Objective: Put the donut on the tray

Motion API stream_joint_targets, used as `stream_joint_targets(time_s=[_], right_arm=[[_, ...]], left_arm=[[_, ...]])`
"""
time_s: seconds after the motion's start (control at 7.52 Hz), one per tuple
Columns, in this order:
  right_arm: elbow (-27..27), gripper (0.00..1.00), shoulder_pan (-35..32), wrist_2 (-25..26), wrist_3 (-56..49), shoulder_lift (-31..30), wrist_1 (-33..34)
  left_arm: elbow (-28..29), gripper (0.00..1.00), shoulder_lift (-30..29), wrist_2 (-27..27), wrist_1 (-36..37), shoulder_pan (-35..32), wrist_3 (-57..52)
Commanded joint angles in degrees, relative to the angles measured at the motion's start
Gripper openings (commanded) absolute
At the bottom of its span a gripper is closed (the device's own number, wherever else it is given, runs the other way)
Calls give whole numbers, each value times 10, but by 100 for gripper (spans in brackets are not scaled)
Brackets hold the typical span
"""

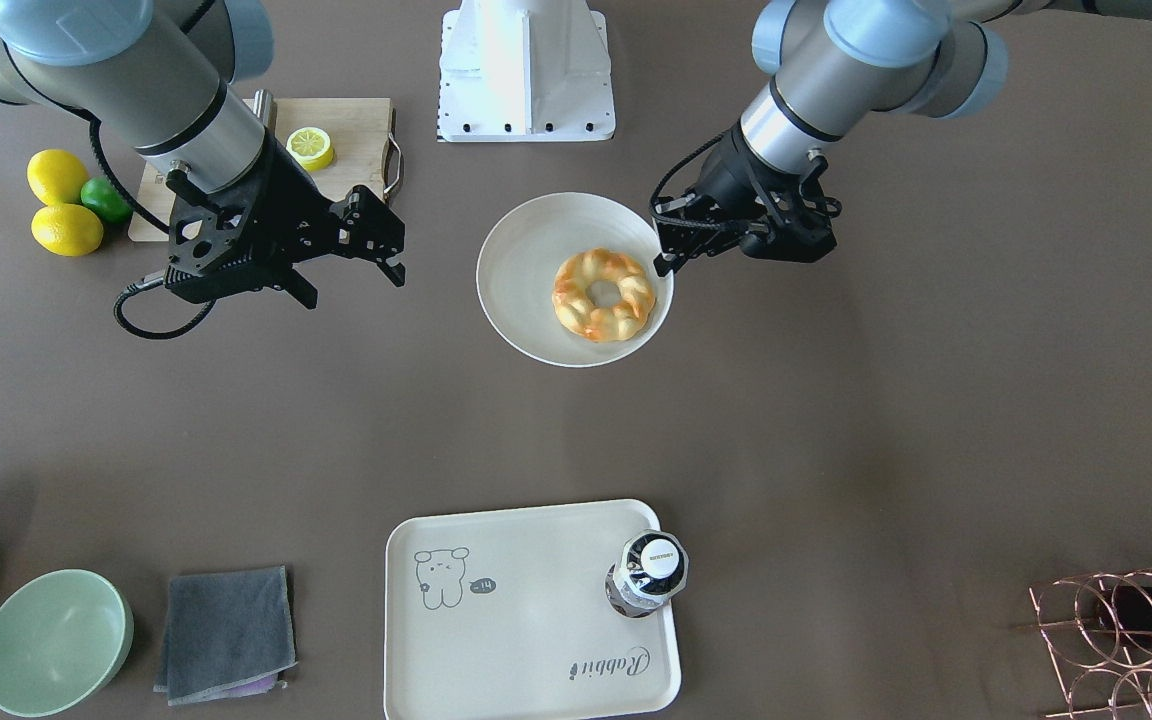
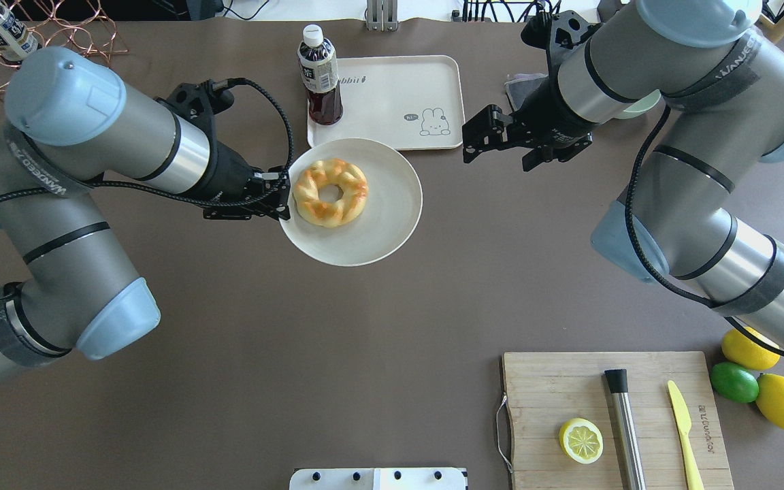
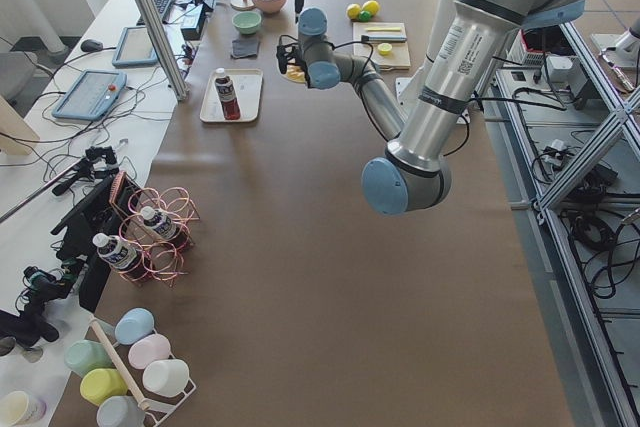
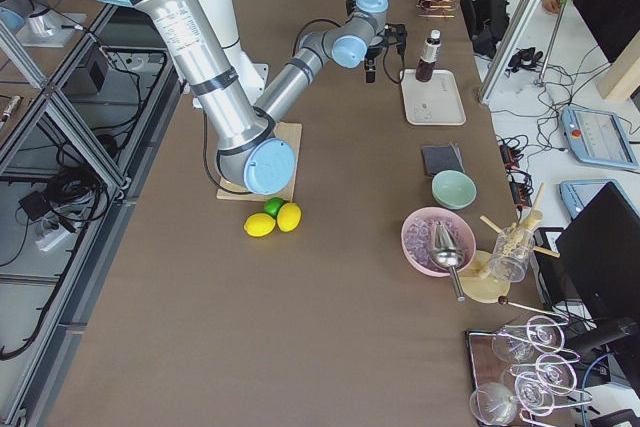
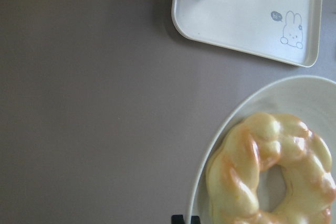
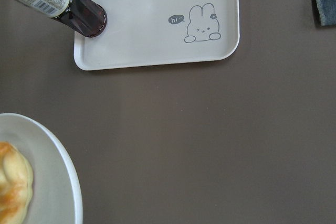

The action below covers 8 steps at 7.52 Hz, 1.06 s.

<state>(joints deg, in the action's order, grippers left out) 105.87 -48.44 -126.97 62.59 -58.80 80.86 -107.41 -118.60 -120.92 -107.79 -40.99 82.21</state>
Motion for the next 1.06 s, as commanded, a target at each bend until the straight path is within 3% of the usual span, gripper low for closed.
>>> stream_joint_targets(time_s=[0.0,0.53,0.66,0.93], right_arm=[[0,100,9,0,1,-3,0],[0,99,25,2,2,3,-3],[0,92,27,1,3,6,-4],[-4,62,28,0,0,-2,-19]], left_arm=[[-32,0,-73,73,140,52,26],[-25,0,-84,74,144,57,28],[-25,0,-86,73,144,57,30],[-25,0,-89,72,144,57,30]])
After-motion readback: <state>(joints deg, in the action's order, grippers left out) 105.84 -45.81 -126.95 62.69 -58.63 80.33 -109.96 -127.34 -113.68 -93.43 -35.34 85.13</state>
